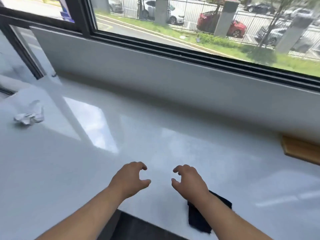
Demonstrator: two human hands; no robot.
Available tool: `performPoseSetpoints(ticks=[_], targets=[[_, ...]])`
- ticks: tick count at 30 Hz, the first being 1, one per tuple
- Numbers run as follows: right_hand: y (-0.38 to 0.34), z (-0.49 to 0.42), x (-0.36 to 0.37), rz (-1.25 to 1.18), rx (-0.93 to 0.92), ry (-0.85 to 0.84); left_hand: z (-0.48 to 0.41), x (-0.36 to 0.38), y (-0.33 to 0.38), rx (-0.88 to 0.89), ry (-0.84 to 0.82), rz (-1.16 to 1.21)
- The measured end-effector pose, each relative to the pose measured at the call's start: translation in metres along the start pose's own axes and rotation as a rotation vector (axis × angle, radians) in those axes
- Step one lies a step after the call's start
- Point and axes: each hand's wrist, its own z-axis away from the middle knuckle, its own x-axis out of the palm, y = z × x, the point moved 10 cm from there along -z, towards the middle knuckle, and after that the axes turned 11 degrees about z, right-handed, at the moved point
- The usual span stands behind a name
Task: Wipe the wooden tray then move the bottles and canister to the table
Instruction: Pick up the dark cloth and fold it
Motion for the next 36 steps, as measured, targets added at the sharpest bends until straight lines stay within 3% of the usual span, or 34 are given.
performPoseSetpoints(ticks=[7,10,13,20,27,31,36], targets=[[0.135,0.052,0.046,0.119,-0.006,-0.160,-0.022,0.177,0.094,0.106,-0.353,-0.200],[0.153,0.061,0.059,0.208,-0.125,-0.143,-0.025,0.218,0.120,0.119,-0.394,-0.247],[0.167,0.060,0.050,0.137,-0.118,-0.106,-0.032,0.236,0.145,0.139,-0.382,-0.290],[0.197,0.043,-0.043,-0.376,0.017,0.053,-0.047,0.215,0.214,0.207,-0.318,-0.162],[0.216,0.032,-0.120,-0.715,0.114,0.146,-0.069,0.146,0.265,0.175,-0.175,0.203],[0.198,0.026,-0.145,-0.807,0.098,0.146,-0.078,0.129,0.280,0.173,-0.263,0.413],[0.178,0.022,-0.197,-0.668,0.066,0.206,-0.084,0.114,0.290,0.205,-0.495,0.531]])
